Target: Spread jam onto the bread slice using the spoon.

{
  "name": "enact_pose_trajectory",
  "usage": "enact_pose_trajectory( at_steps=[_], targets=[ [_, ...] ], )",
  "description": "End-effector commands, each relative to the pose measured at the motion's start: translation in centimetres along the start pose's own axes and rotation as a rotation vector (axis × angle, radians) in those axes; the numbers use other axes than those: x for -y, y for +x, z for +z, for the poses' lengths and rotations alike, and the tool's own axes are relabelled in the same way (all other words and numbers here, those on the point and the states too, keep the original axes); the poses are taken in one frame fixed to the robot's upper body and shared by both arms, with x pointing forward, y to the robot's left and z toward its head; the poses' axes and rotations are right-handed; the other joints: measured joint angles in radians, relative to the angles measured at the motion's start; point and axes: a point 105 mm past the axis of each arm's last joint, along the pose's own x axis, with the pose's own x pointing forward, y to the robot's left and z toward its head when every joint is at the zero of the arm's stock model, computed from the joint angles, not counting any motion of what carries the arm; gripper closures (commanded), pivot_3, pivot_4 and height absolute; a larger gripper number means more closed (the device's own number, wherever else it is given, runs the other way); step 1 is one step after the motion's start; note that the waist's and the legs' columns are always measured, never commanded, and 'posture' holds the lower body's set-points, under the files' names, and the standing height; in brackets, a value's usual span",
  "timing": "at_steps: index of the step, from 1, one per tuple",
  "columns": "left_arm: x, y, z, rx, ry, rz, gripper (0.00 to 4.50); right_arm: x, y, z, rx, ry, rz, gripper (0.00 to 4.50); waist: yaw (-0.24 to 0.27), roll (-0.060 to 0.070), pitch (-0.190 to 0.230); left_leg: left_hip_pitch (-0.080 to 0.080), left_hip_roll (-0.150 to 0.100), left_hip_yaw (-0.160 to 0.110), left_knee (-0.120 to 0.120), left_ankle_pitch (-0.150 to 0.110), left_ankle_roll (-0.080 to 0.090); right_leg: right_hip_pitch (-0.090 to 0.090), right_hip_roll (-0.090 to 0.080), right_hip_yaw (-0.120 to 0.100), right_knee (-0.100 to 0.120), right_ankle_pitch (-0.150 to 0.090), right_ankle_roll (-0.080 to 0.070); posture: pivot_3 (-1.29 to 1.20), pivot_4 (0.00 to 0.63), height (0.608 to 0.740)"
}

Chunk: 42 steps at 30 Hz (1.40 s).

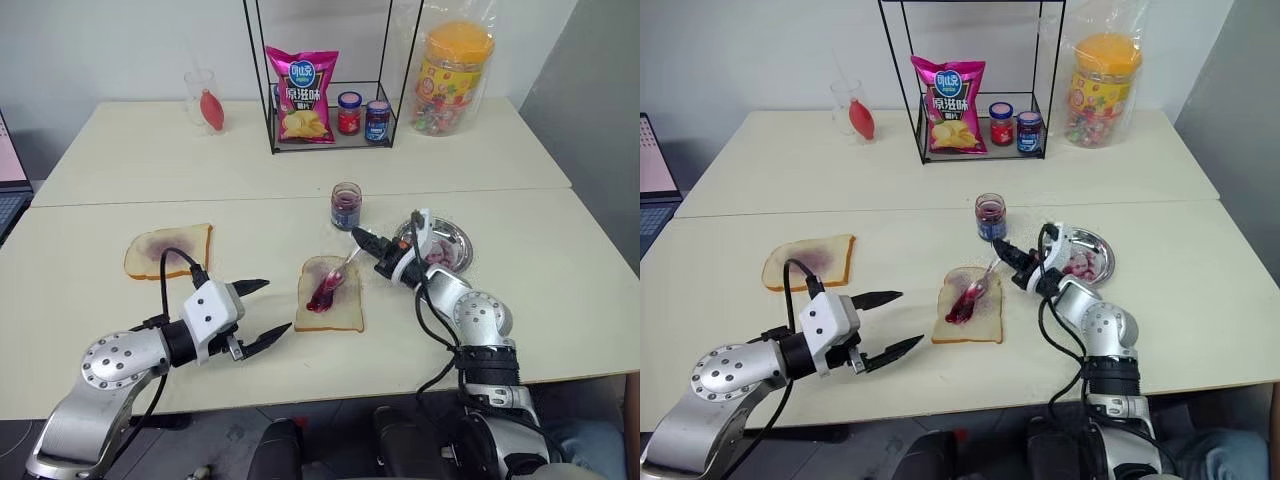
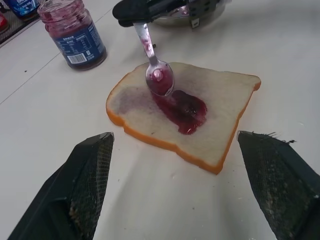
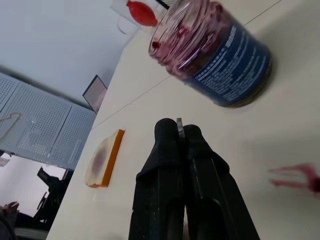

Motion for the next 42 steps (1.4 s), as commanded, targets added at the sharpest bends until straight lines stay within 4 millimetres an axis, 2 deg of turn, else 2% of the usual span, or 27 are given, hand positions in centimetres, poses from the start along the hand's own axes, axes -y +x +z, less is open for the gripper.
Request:
enact_pose_trajectory(
  at_steps=[1,4,11,18,23,26,29,35,39,42],
  targets=[
    [0.0,0.0,0.7,0.028,0.028,0.006,0.37,-2.7,-0.4,1.9,0.052,-0.01,0.082,4.49,0.0,0.0,0.0,0.0,0.0,0.0,0.0,0.0,0.0,0.0,0.0,0.0,0.0,0.0,0.0,0.0,0.15,0.74],
    [-0.1,0.0,0.6,0.028,0.028,0.008,0.37,-3.2,-0.6,1.7,0.04,-0.002,0.09,4.49,0.0,0.0,0.0,0.0,0.0,0.0,0.0,0.0,0.0,0.0,0.0,0.0,0.0,0.0,0.0,0.0,0.15,0.74],
    [0.2,-0.1,0.4,0.027,0.023,0.0,0.37,-3.3,-0.6,-3.3,-0.136,0.039,0.085,4.49,-0.001,0.0,0.0,0.0,0.0,0.0,0.0,0.0,0.0,0.0,0.0,0.0,0.0,0.0,0.0,0.0,0.15,0.74],
    [0.5,0.0,0.3,0.027,0.026,-0.008,0.37,-3.0,0.1,-4.1,-0.14,0.038,0.056,4.49,-0.001,0.0,0.0,0.0,0.0,0.0,0.0,0.0,0.0,0.0,0.0,0.0,0.0,-0.001,0.002,0.0,0.15,0.74],
    [0.6,0.1,0.3,0.028,0.029,-0.01,0.37,-1.5,-0.7,-3.8,-0.15,0.014,0.015,4.49,0.0,0.0,0.0,0.0,0.0,0.0,0.0,0.0,0.0,0.0,0.0,0.0,0.0,-0.001,0.002,0.0,0.15,0.74],
    [0.6,0.1,0.3,0.03,0.028,-0.009,0.37,0.1,-1.6,-2.2,-0.124,-0.014,-0.037,4.49,0.0,0.0,0.0,0.0,0.0,0.0,0.0,0.0,0.0,0.0,0.0,0.0,0.0,-0.002,0.002,0.0,0.15,0.74],
    [0.7,0.3,0.4,0.035,0.029,-0.013,0.37,0.4,-1.7,-0.8,-0.091,-0.023,-0.047,4.49,0.001,0.0,0.0,0.0,0.0,0.0,0.0,0.0,0.0,0.001,0.0,0.0,0.0,-0.002,0.003,0.0,0.15,0.74],
    [0.6,0.3,0.4,0.038,0.031,-0.011,0.37,-0.6,-1.3,0.6,-0.057,-0.028,-0.016,4.49,0.0,0.0,0.0,0.001,0.0,0.0,0.0,0.0,0.0,0.0,0.001,0.0,0.0,-0.002,0.003,0.0,0.15,0.74],
    [0.4,0.2,0.3,0.036,0.033,-0.001,0.37,-3.3,-0.9,1.4,-0.033,-0.011,0.072,4.49,0.0,0.0,0.0,0.0,0.0,0.0,0.0,0.0,0.0,0.0,0.001,0.001,0.0,-0.001,0.002,0.0,0.15,0.74],
    [0.3,0.2,0.3,0.039,0.031,0.003,0.37,-5.1,-0.2,0.5,-0.046,0.02,0.123,4.49,-0.001,0.0,0.0,0.0,0.001,0.0,0.0,0.0,0.0,0.0,0.001,0.0,0.0,-0.001,0.003,0.0,0.15,0.74]
  ],
)
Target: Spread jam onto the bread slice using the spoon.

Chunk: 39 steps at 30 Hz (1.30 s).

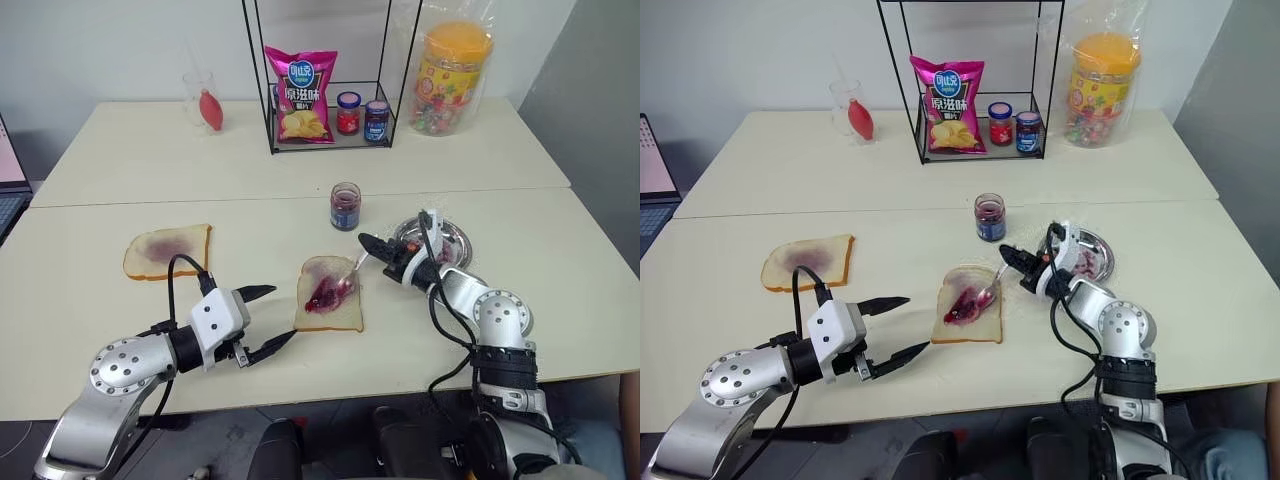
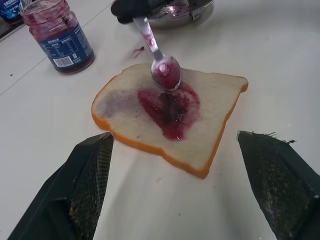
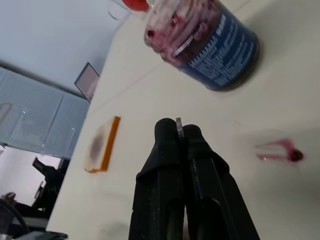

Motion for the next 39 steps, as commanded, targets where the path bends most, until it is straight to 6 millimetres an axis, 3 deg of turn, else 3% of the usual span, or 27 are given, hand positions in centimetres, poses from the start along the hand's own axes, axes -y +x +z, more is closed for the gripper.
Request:
enact_pose_trajectory(
  at_steps=[1,9,18,22,31,39],
  targets=[
    [-0.5,-0.2,0.9,0.031,0.036,0.025,0.37,-3.6,0.9,-0.1,0.013,0.015,0.114,4.49,0.0,0.0,0.0,0.0,0.0,0.0,0.0,0.0,0.0,0.0,0.0,0.0,0.0,0.0,0.0,0.0,0.15,0.74],
    [-0.6,-0.3,0.8,0.029,0.037,0.031,0.37,-2.9,2.3,-3.2,-0.058,0.039,0.084,4.49,0.0,0.0,0.0,0.0,0.0,0.0,0.0,0.0,0.0,0.0,0.0,0.0,0.0,0.001,-0.002,0.0,0.15,0.74],
    [-0.7,-0.2,0.9,0.032,0.039,0.031,0.37,-0.7,2.0,-3.3,-0.082,0.012,0.02,4.49,-0.001,0.0,0.0,0.0,0.0,0.0,0.0,0.0,0.0,0.0,0.0,0.0,0.0,0.001,-0.002,0.0,0.15,0.74],
    [-0.8,0.0,1.0,0.037,0.04,0.03,0.37,0.0,1.7,-1.8,-0.041,-0.017,-0.006,4.49,0.0,0.0,0.0,0.0,0.0,0.0,0.0,0.0,0.0,0.0,0.0,0.0,0.0,0.001,-0.002,0.0,0.15,0.74],
    [-0.8,0.2,1.1,0.044,0.035,0.027,0.37,-0.8,1.8,1.2,0.096,-0.027,0.034,4.49,0.0,0.0,0.0,0.0,0.0,0.0,0.0,0.0,0.0,0.0,0.0,0.0,0.0,0.001,-0.002,0.0,0.15,0.74],
    [-0.9,-0.1,1.8,0.054,0.022,0.001,0.37,-5.2,-0.8,3.2,0.143,-0.038,0.268,4.49,0.0,0.0,0.0,0.0,0.0,0.0,0.0,0.0,0.0,0.0,0.0,0.0,0.0,0.001,-0.002,0.0,0.15,0.74]
  ],
)
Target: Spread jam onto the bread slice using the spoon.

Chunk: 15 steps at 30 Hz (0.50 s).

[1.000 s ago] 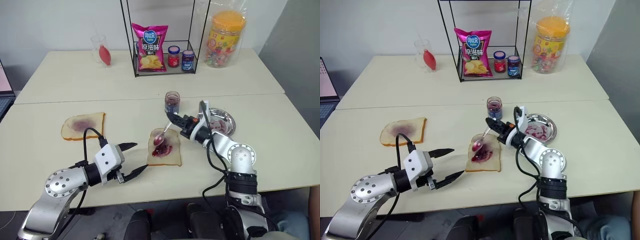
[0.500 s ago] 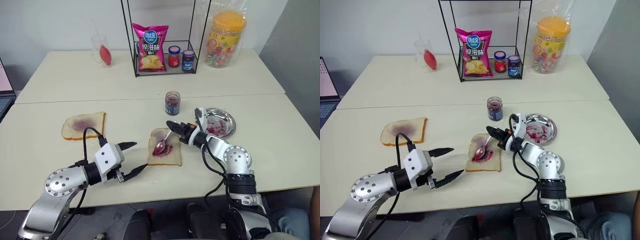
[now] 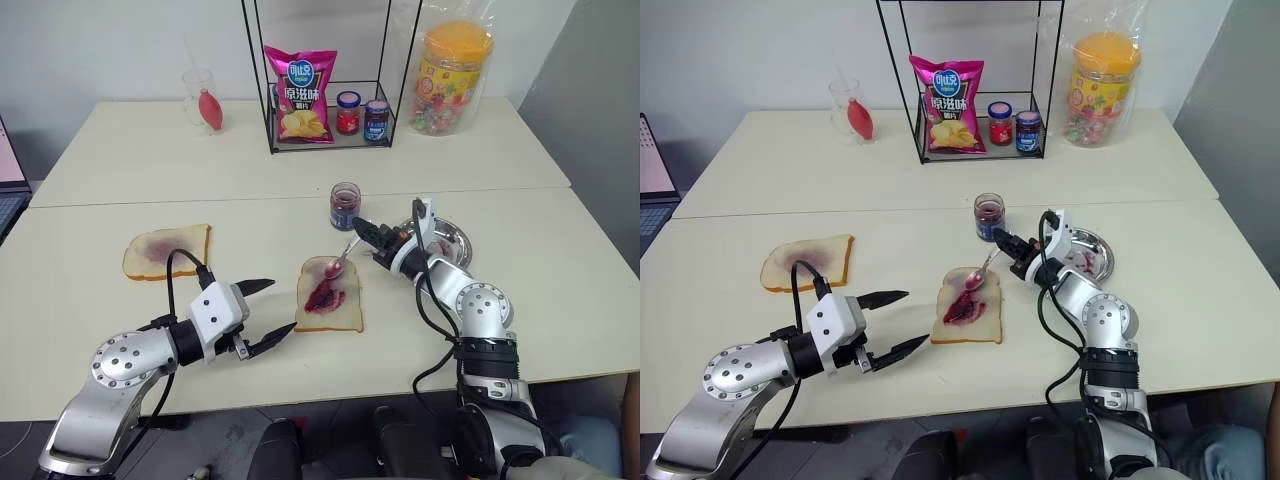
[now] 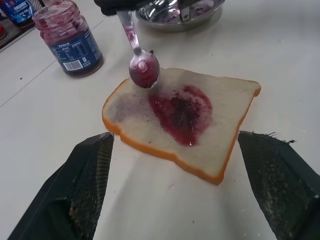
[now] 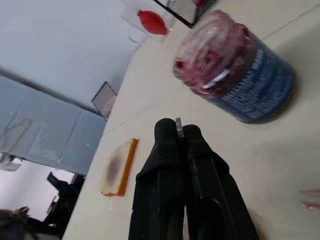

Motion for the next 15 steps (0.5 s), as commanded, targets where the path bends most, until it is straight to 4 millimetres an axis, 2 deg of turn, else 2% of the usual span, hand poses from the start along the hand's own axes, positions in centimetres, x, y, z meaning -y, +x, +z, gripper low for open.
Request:
enact_pose_trajectory(
  at_steps=[1,5,7,10,13,15],
  targets=[
    [-0.1,-0.3,1.6,0.035,0.006,-0.039,0.37,-4.0,-1.6,2.8,0.076,-0.035,0.185,4.49,0.001,0.0,0.0,0.0,0.0,0.0,0.0,0.0,0.0,0.0,0.0,0.0,0.0,0.0,0.0,0.0,0.15,0.74],
    [-0.4,0.3,3.7,0.085,-0.004,-0.096,0.37,-4.2,-2.6,4.0,0.108,-0.066,0.185,4.49,0.002,0.0,0.0,0.0,0.0,-0.001,0.001,0.0,0.0,0.001,0.0,0.0,0.0,-0.001,0.003,0.0,0.15,0.74],
    [-0.6,1.5,6.0,0.128,0.018,-0.15,0.37,-3.9,-3.8,5.8,0.169,-0.107,0.149,4.49,0.004,0.0,0.0,0.0,0.0,-0.001,0.001,0.0,0.0,0.001,0.0,0.0,0.0,-0.002,0.004,0.0,0.15,0.74],
    [-0.8,3.0,7.7,0.126,0.025,-0.187,0.37,-3.0,-5.2,7.8,0.249,-0.155,0.08,4.49,0.008,0.0,0.0,-0.001,-0.001,-0.001,0.002,0.0,0.0,0.001,0.0,-0.001,0.0,-0.002,0.005,0.0,0.15,0.74],
    [-1.2,5.9,10.2,0.183,0.051,-0.178,0.37,-0.2,-7.9,10.4,0.353,-0.217,-0.07,4.49,0.01,0.0,0.0,-0.001,-0.001,-0.001,0.002,0.0,0.0,0.002,0.0,0.0,-0.001,-0.001,0.005,0.0,0.15,0.74],
    [-0.6,7.2,11.0,0.194,0.069,-0.206,0.37,1.5,-9.4,11.5,0.406,-0.228,-0.148,4.49,0.016,0.0,0.0,-0.002,-0.002,-0.002,0.002,0.0,0.0,0.001,-0.001,-0.001,-0.002,-0.001,0.005,0.0,0.15,0.74]
  ],
)
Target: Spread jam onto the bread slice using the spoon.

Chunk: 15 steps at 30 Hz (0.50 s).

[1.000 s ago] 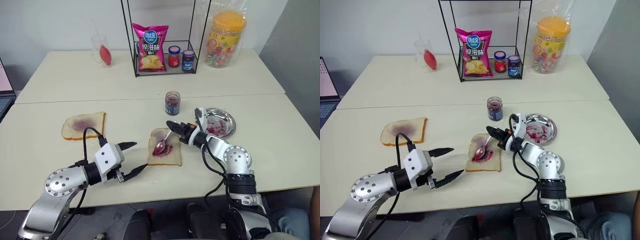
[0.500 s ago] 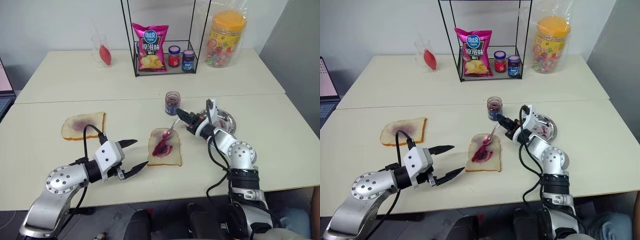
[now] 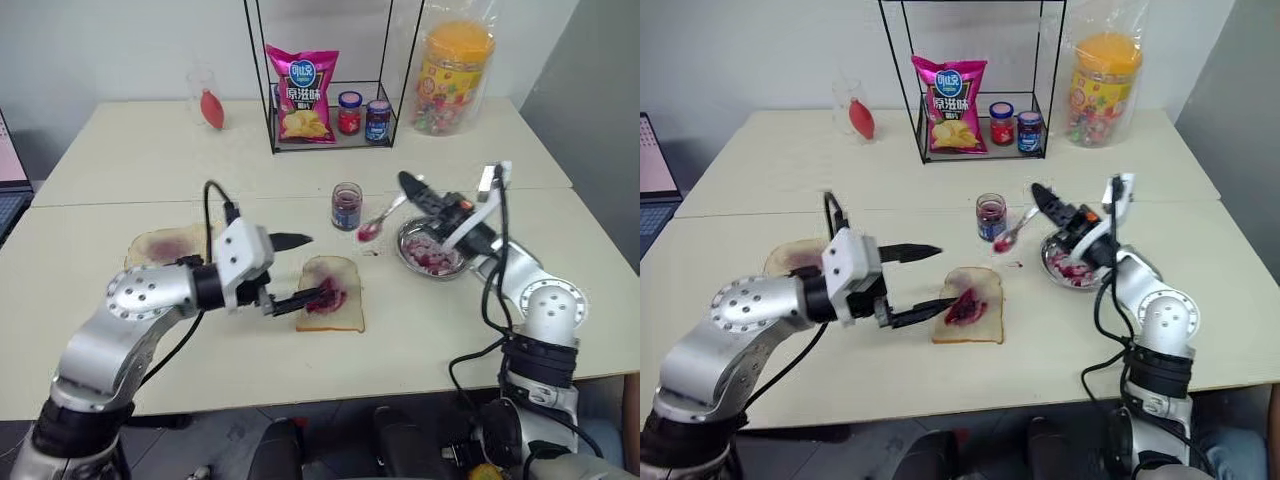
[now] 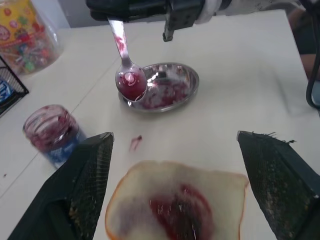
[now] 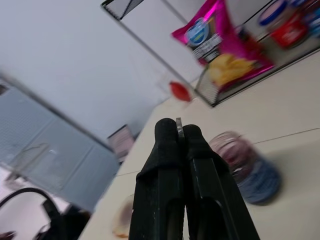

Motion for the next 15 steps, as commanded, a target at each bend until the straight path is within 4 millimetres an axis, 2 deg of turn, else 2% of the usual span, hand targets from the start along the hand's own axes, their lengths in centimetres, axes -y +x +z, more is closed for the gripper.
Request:
enact_pose_trajectory(
  at_steps=[1,7,15],
  targets=[
    [0.7,2.5,0.7,0.0,0.034,-0.047,0.37,2.9,-2.2,3.1,0.14,-0.054,-0.116,4.49,0.002,0.0,0.0,0.0,0.0,0.0,0.0,0.0,0.0,0.0,0.0,0.0,0.0,0.001,-0.001,0.0,0.15,0.74],
    [1.9,5.5,-0.3,-0.026,0.023,-0.125,0.37,6.7,-3.6,3.5,0.17,-0.097,-0.24,4.49,-0.011,0.0,0.0,0.003,0.0,0.001,-0.001,0.0,0.0,0.0,0.001,0.002,0.002,0.002,-0.003,0.0,0.15,0.74],
    [2.2,7.7,-0.8,-0.02,0.031,-0.15,0.37,9.2,-2.7,2.3,0.16,-0.088,-0.289,4.49,-0.012,0.0,0.0,0.003,0.0,0.002,0.0,0.0,0.001,0.0,0.001,0.003,0.003,0.002,-0.003,0.0,0.15,0.74]
  ],
)
